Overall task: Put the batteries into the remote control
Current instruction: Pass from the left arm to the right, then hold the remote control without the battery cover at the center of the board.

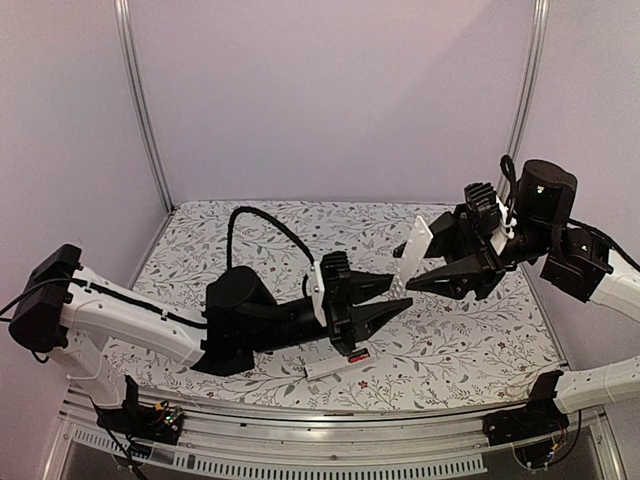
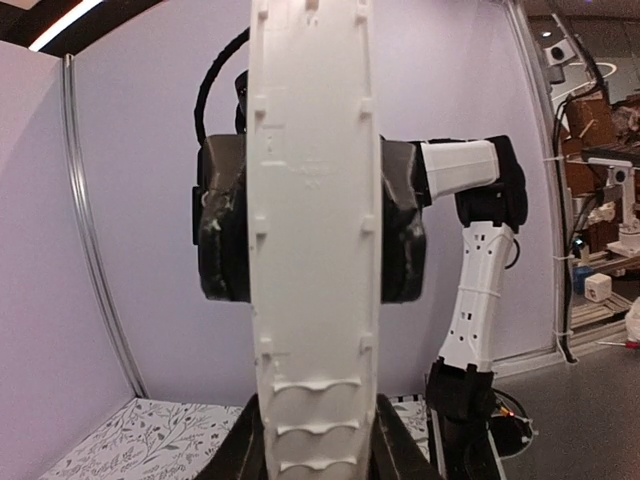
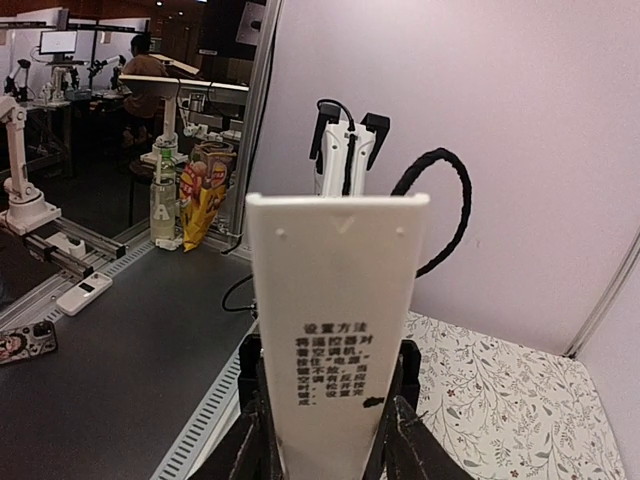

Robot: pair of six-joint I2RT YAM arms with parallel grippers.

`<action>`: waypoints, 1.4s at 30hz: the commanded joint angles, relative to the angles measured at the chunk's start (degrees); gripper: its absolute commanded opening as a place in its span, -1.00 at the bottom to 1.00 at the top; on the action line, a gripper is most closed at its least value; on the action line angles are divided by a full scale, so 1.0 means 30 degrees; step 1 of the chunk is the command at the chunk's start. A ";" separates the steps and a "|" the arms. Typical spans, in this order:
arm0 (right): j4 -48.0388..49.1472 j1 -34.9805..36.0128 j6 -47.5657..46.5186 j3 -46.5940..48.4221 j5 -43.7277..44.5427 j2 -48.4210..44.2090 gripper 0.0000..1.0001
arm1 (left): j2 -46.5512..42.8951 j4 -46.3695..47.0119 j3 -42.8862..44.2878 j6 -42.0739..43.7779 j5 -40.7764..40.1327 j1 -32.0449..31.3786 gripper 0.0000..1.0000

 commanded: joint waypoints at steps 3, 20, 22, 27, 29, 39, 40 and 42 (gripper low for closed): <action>-0.0347 0.0071 0.0206 0.0677 -0.2007 0.0101 -0.34 | 0.0195 -0.0201 0.0646 0.0145 0.0453 -0.0357 -0.93; -0.2948 -0.0166 0.0768 0.1501 0.3275 0.0114 -0.74 | -0.0579 -0.6123 0.0792 -0.0169 -0.3145 -0.0284 0.28; -0.3354 -0.0562 0.1183 0.1591 0.4090 0.0190 -0.75 | -0.0914 -0.8143 0.0451 -0.0887 -0.4136 -0.0294 0.37; -0.3735 -0.1812 0.2295 0.1361 0.5881 0.0191 -0.79 | -0.2268 -1.0581 -0.2171 -0.3029 -0.5553 -0.0231 0.95; -0.3837 -0.2205 0.2575 0.1276 0.6714 0.0243 -0.78 | -0.2618 -1.1683 -0.3075 -0.3939 -0.6600 -0.0198 0.99; -0.4417 -0.2361 0.3031 0.0655 0.7878 0.0553 -0.78 | -0.2201 -1.5839 -0.4658 -0.5247 -0.7429 0.0426 0.99; -0.4534 -0.2361 0.2962 0.0603 0.7907 0.0570 -0.78 | -0.2015 -1.5690 -0.4825 -0.5318 -0.7219 0.0765 0.99; -0.4690 -0.2361 0.2840 0.0476 0.7930 0.0506 -0.79 | -0.1604 -1.5347 -0.5011 -0.5427 -0.6240 0.1331 0.99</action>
